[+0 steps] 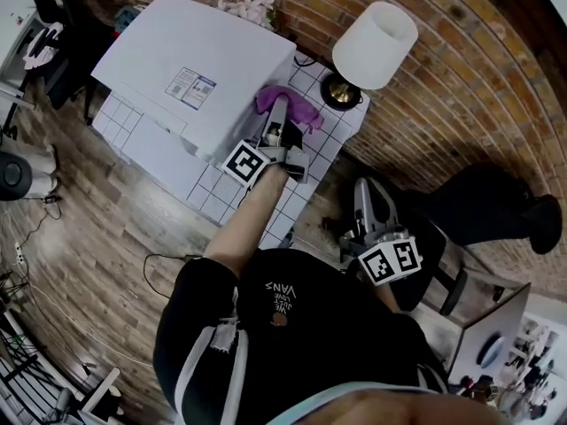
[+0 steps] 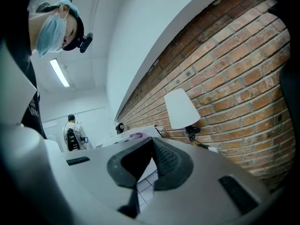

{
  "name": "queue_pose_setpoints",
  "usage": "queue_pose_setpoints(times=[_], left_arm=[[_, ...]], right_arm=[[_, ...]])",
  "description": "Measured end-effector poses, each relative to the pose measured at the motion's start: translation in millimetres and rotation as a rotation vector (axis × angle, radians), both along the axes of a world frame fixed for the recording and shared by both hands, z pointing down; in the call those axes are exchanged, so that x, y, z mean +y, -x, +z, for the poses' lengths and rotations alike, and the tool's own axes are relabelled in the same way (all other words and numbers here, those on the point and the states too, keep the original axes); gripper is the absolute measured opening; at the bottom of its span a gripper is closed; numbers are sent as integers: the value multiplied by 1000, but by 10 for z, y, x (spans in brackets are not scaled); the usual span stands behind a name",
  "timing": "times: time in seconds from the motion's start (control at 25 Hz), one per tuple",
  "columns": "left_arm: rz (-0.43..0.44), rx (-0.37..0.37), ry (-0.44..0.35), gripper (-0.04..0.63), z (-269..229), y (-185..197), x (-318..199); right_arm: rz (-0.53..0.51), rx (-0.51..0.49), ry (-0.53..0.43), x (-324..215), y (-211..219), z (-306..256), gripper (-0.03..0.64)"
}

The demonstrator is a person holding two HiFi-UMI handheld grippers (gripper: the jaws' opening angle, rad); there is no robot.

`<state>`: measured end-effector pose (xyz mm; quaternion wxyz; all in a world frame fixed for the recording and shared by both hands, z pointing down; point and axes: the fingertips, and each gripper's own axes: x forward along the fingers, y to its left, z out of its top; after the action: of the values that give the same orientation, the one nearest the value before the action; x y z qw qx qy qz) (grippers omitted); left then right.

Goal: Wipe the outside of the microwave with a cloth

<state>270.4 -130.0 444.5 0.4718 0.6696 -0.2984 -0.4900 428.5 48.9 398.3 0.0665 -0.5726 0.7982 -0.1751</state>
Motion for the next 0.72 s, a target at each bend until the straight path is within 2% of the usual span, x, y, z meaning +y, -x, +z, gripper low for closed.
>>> queue_pose_setpoints(times=[0.16, 0.28, 0.44, 0.72], left_arm=[[2, -15, -12, 127, 1, -248, -350], [8, -75, 29, 128, 146, -420, -585], [21, -102, 47, 128, 211, -568, -801], [51, -118, 39, 127, 195, -601, -682]], right_arm=[[64, 4, 25, 74, -243, 38, 0], [117, 7, 34, 149, -421, 41, -1], [170, 6, 40, 226, -599, 61, -2], [169, -7, 36, 240, -603, 76, -2]])
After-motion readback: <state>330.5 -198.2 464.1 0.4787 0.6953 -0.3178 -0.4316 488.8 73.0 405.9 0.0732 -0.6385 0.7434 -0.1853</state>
